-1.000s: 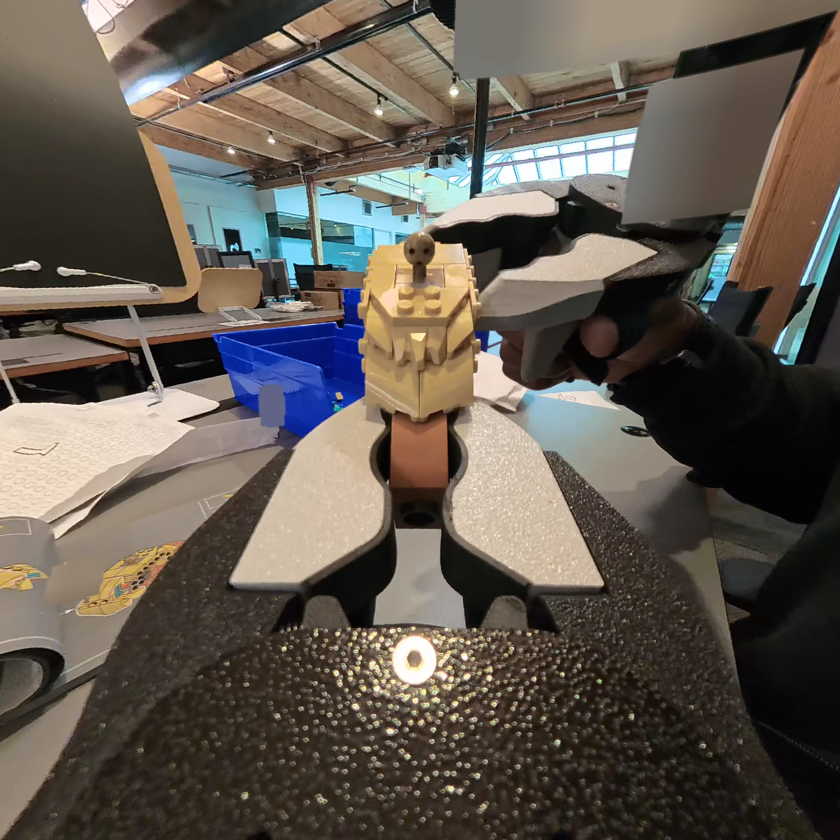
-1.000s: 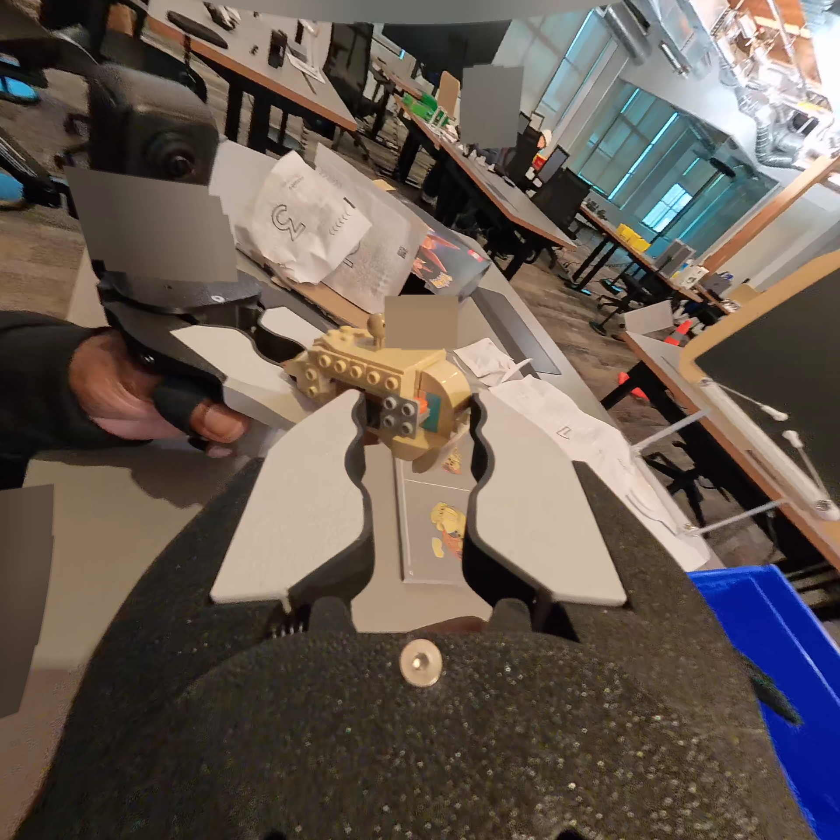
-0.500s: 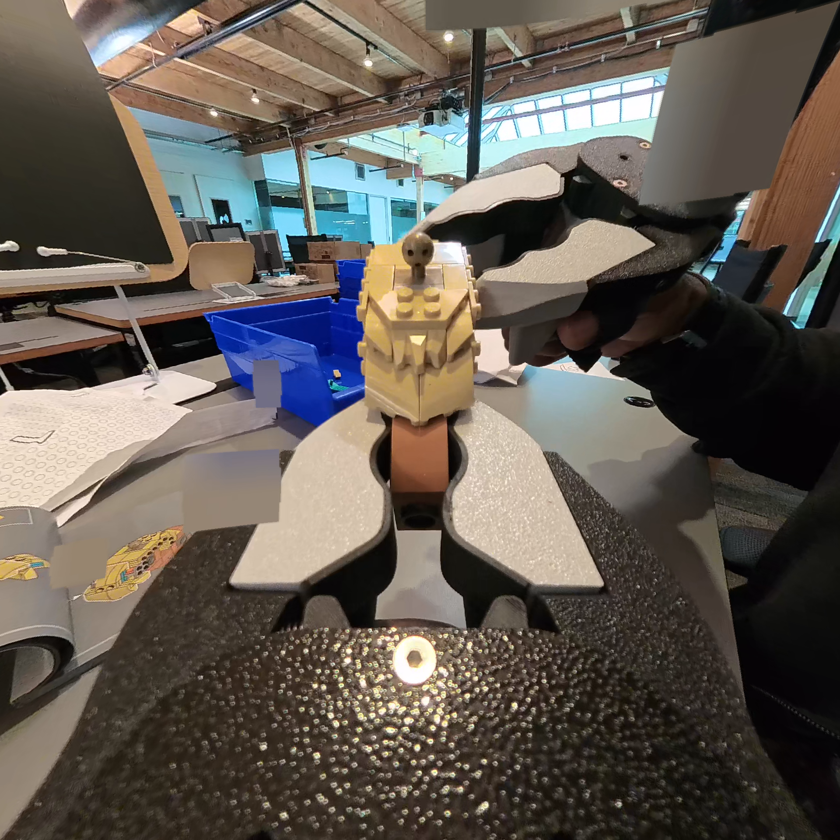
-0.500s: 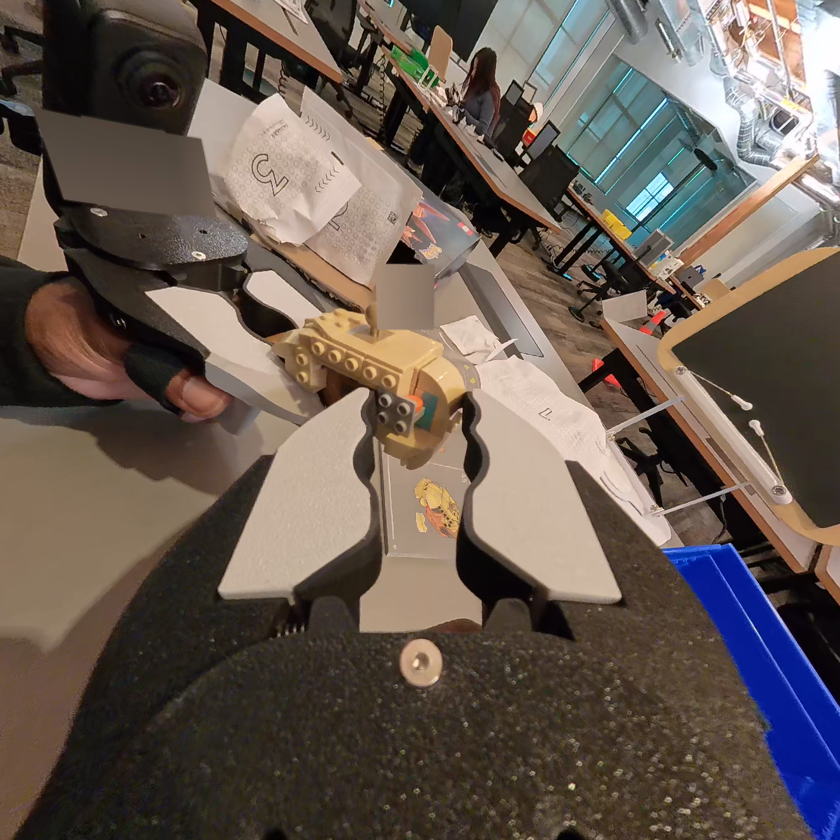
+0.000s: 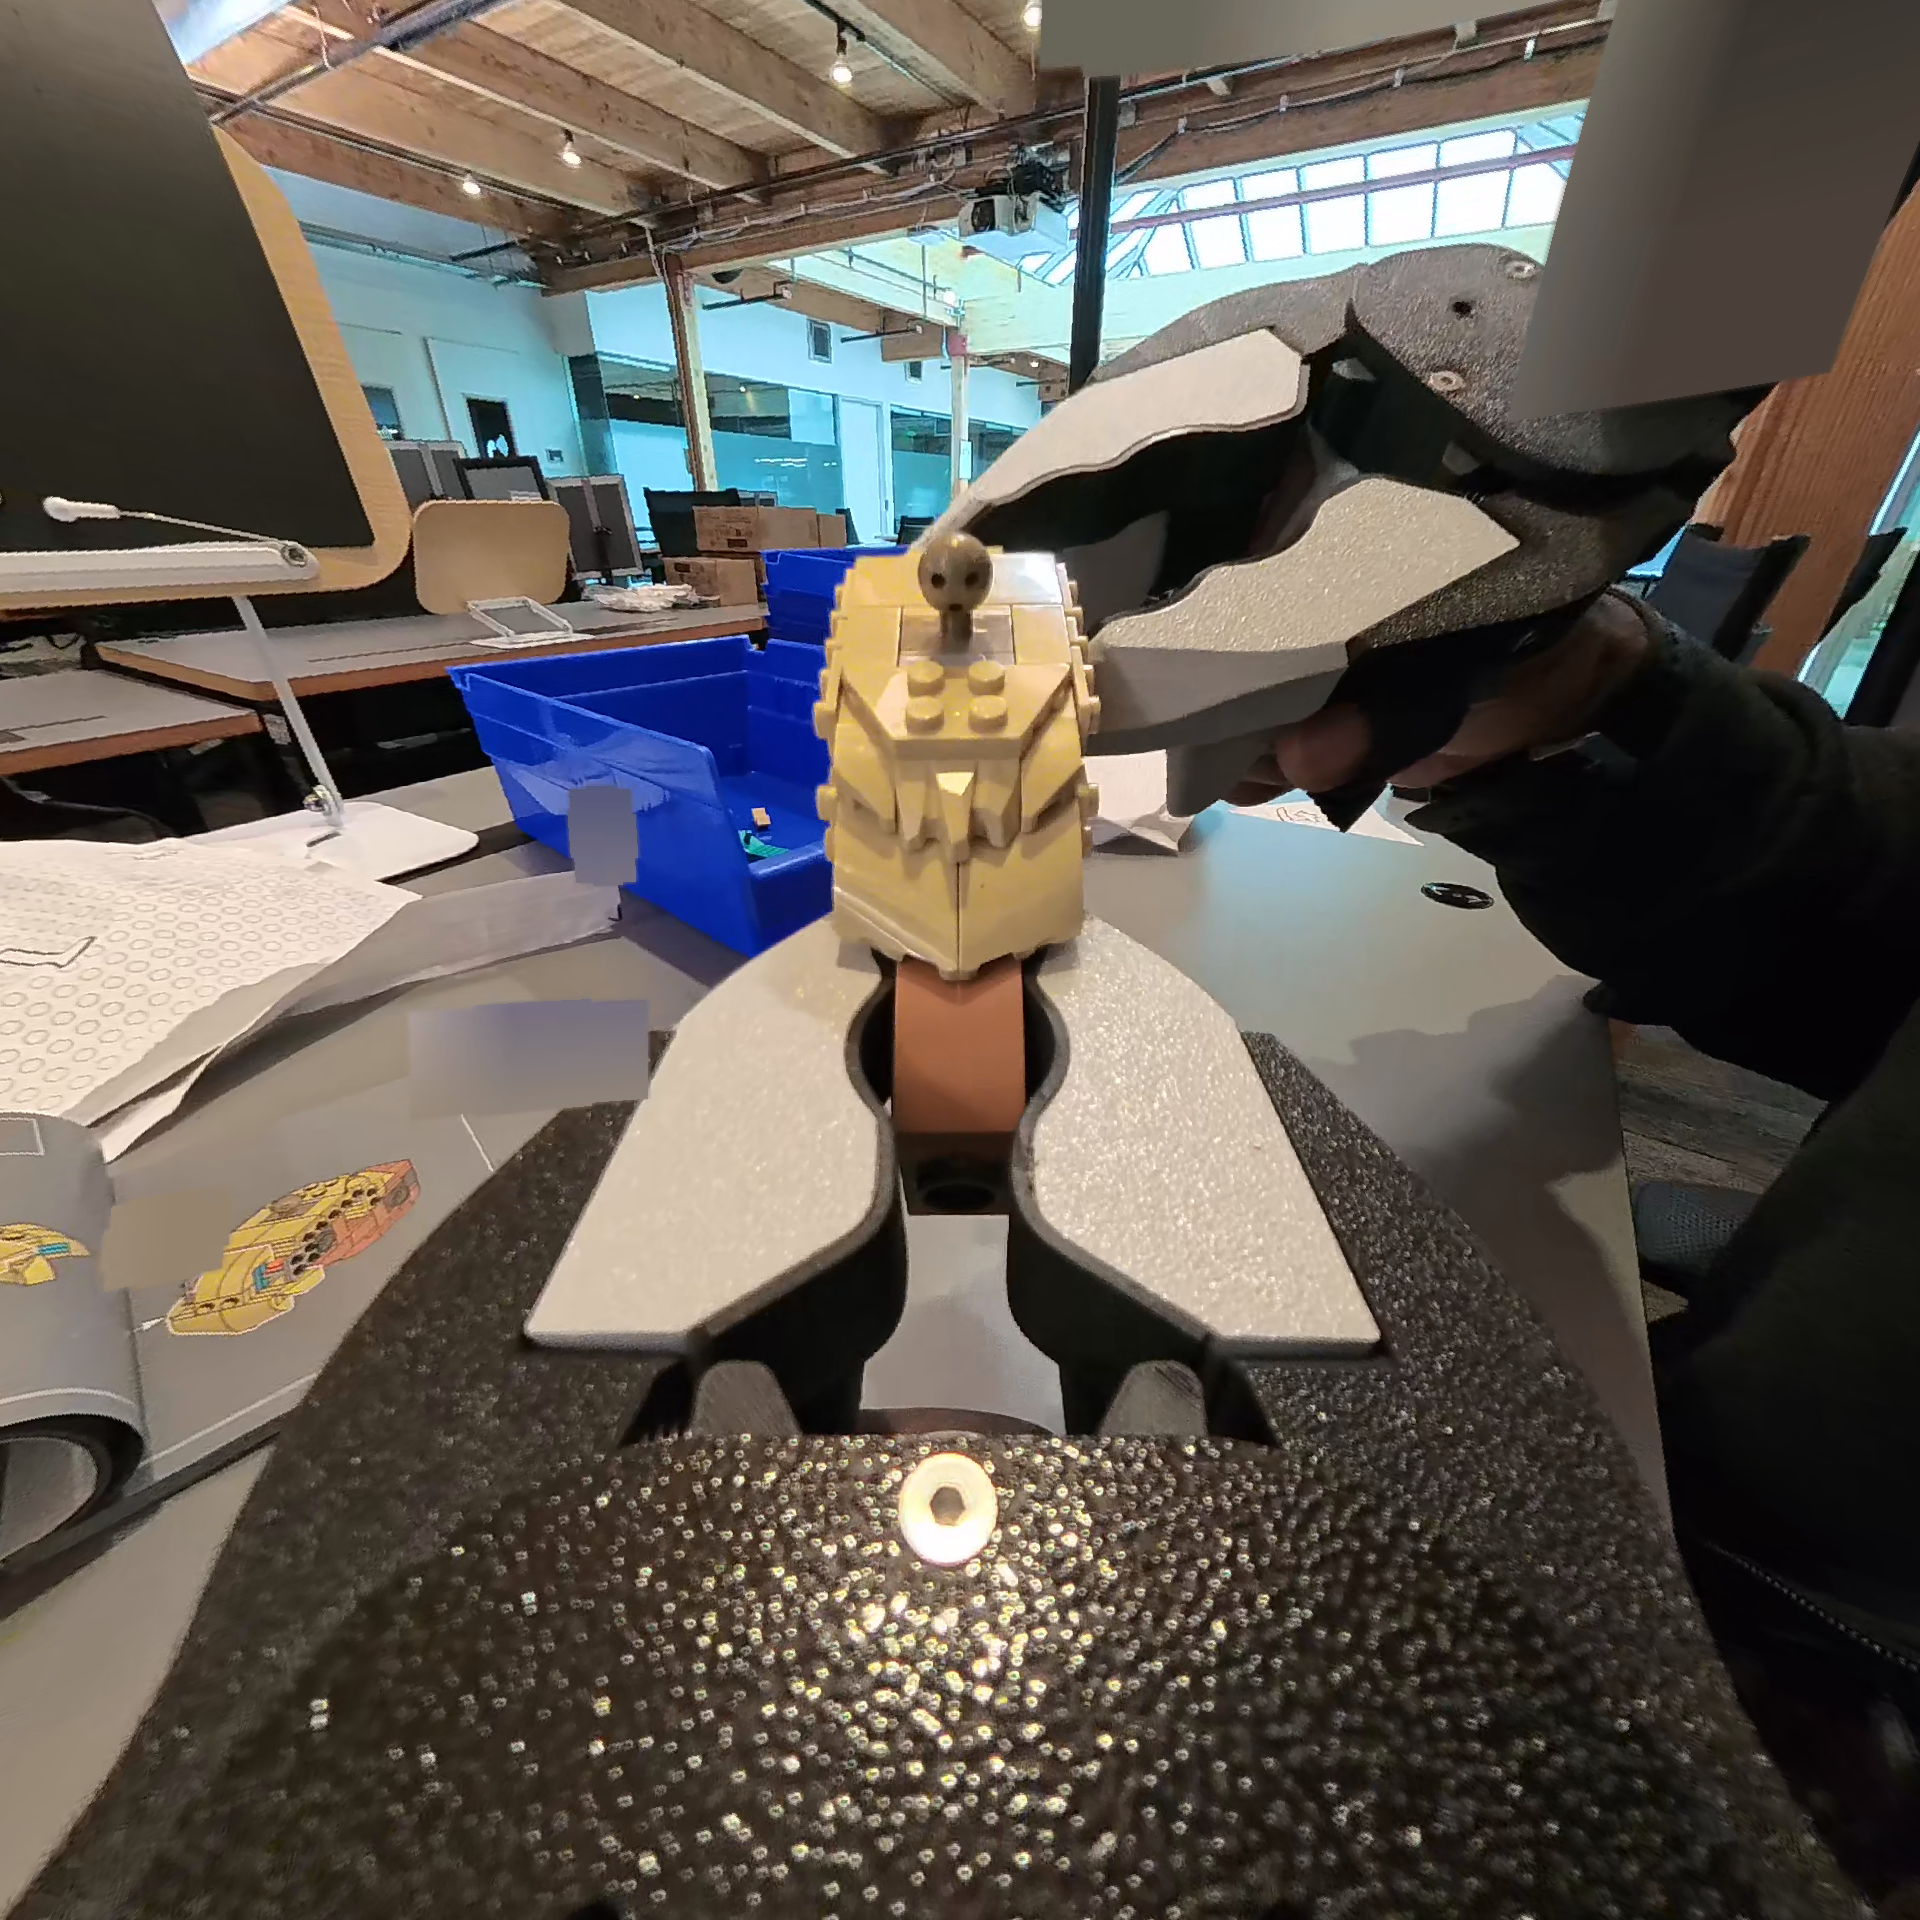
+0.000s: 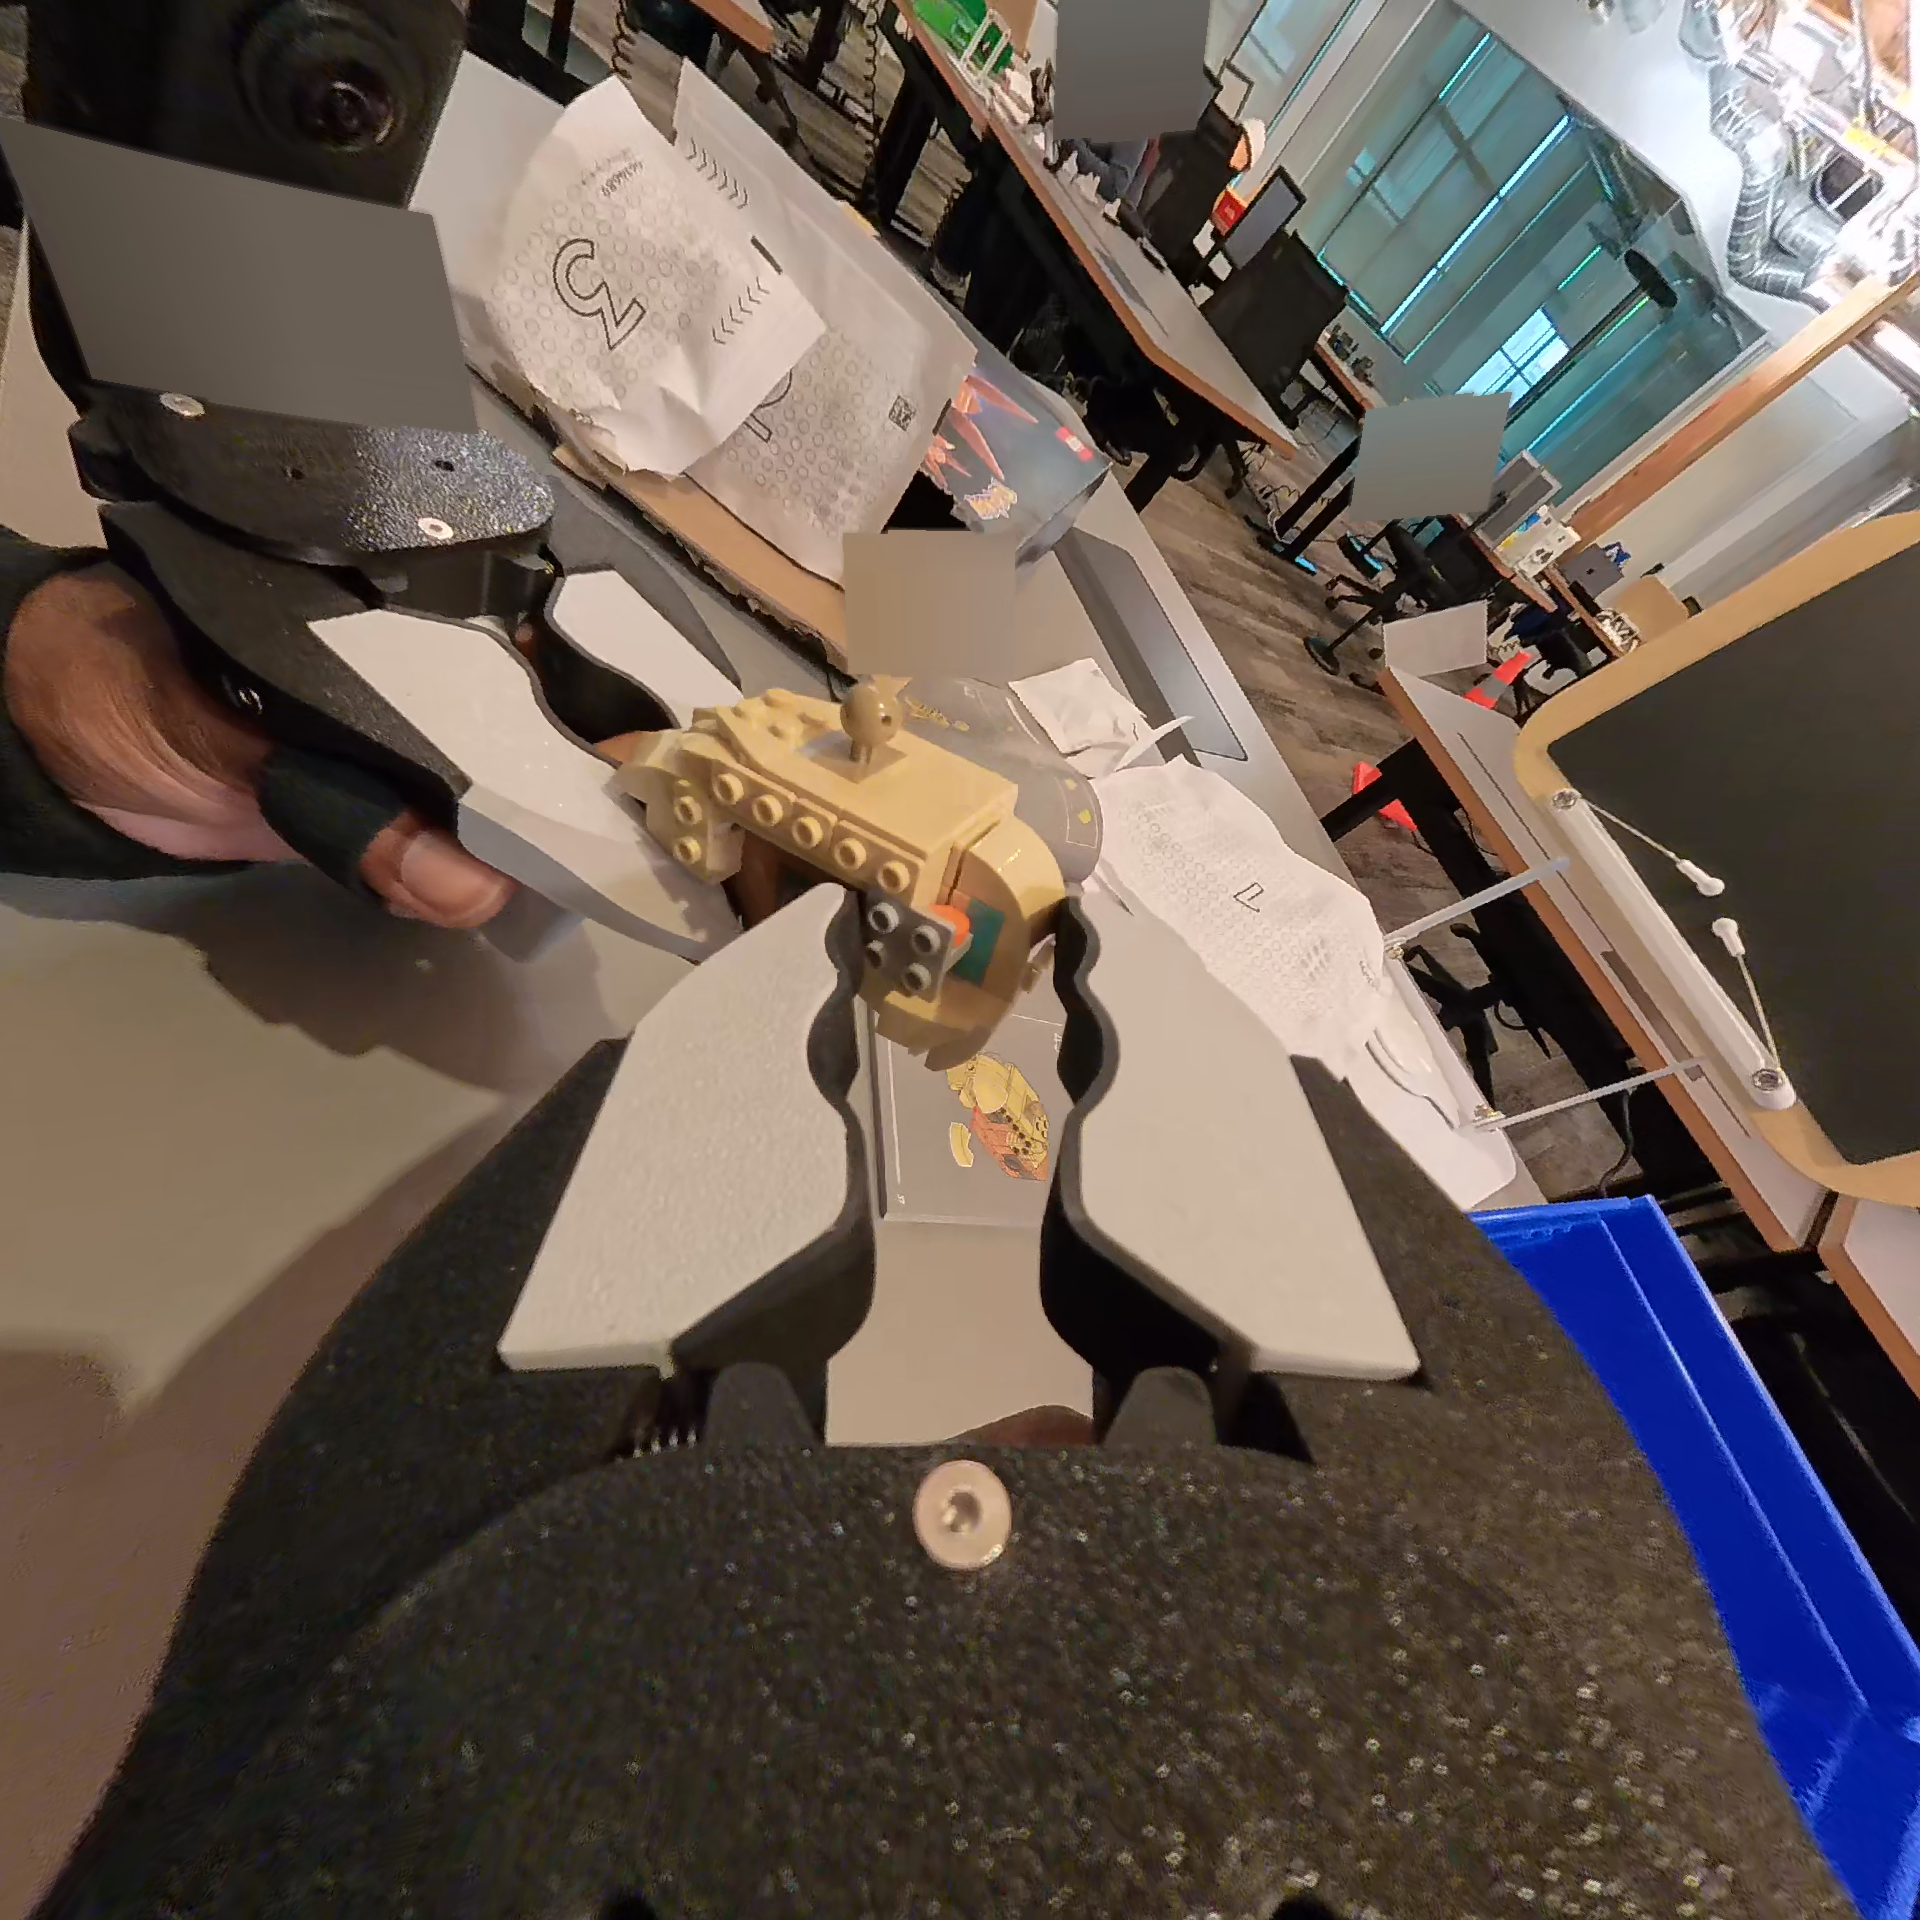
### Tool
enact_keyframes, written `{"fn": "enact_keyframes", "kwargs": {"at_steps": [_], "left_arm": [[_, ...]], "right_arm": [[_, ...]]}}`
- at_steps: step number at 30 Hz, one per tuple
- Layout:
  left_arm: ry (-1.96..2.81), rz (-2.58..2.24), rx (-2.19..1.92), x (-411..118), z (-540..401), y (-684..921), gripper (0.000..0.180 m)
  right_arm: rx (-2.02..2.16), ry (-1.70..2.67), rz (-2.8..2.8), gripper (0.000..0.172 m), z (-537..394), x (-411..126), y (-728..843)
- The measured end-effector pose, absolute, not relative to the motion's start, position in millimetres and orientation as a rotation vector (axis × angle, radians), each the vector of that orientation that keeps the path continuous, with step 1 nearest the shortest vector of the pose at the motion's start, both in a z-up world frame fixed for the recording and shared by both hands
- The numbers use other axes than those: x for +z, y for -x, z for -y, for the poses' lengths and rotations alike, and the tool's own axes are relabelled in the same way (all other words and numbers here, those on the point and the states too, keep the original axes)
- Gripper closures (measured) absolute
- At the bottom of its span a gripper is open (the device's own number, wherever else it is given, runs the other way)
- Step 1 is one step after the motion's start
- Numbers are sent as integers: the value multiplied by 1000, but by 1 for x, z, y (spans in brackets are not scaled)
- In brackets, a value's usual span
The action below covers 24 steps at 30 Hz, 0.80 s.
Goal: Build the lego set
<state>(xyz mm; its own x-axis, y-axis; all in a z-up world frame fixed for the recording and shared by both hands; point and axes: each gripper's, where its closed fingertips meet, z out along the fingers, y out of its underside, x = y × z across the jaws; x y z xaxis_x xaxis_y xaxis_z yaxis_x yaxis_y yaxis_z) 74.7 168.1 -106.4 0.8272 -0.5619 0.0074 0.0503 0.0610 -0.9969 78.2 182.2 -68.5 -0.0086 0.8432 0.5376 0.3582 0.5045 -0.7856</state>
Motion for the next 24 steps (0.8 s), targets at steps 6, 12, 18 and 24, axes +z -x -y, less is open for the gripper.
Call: {"fn": "enact_keyframes", "kwargs": {"at_steps": [6,12,18,24], "left_arm": [[1427,-426,-503,-104,-167,-75,163],[1371,-342,-578,-95,-168,-66,163],[1391,-345,-596,-98,-169,-66,163],[1405,-380,-551,-101,-168,-69,163]], "right_arm": [[606,1056,1564,136,-180,-65,-77],[802,1088,1454,128,-174,-54,-75],[757,1074,1391,127,-177,-56,-72],[661,1035,1404,139,-180,-59,-72]]}}
